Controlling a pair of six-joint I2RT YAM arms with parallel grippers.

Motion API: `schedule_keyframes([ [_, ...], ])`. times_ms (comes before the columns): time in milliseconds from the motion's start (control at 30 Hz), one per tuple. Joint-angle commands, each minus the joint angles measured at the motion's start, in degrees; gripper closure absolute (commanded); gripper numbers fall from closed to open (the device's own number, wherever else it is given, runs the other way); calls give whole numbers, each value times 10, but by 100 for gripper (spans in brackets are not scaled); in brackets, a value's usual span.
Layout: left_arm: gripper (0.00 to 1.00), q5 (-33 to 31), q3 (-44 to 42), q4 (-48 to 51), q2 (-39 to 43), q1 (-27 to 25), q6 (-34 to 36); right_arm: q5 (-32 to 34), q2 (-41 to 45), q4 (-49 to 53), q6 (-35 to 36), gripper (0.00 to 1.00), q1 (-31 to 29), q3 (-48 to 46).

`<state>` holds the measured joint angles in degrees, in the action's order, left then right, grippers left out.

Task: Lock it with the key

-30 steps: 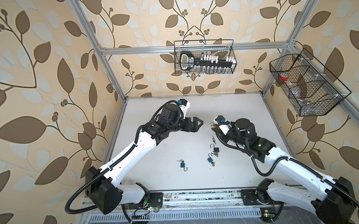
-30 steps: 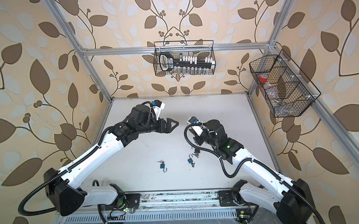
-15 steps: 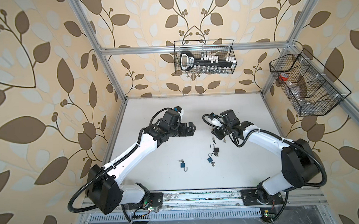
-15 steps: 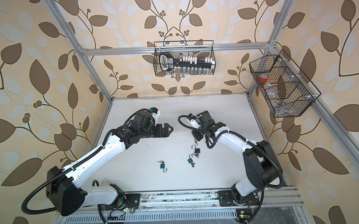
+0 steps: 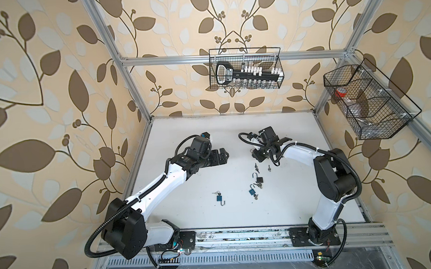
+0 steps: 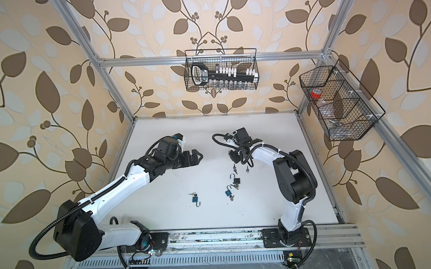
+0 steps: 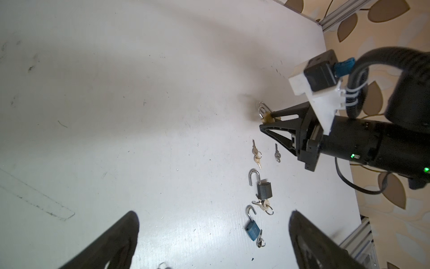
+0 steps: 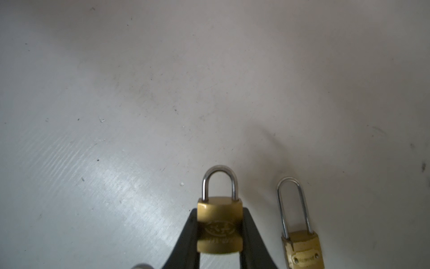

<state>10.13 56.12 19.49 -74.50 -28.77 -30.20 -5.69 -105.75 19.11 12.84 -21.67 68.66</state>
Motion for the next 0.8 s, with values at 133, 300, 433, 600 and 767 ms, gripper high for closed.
schedule_keyframes([
  [133,1,39,-1,1,17,12,29,9,-45,21,15,98,8,41],
  [300,1,34,-11,-1,31,16,31,8,-64,28,15,93,15,52],
  [433,1,21,-20,5,38,29,17,8,-78,29,15,89,15,59],
  [600,1,37,-25,-4,40,40,14,11,-90,31,16,84,16,69],
  [767,1,24,-26,8,40,48,8,19,-96,34,15,75,16,70],
])
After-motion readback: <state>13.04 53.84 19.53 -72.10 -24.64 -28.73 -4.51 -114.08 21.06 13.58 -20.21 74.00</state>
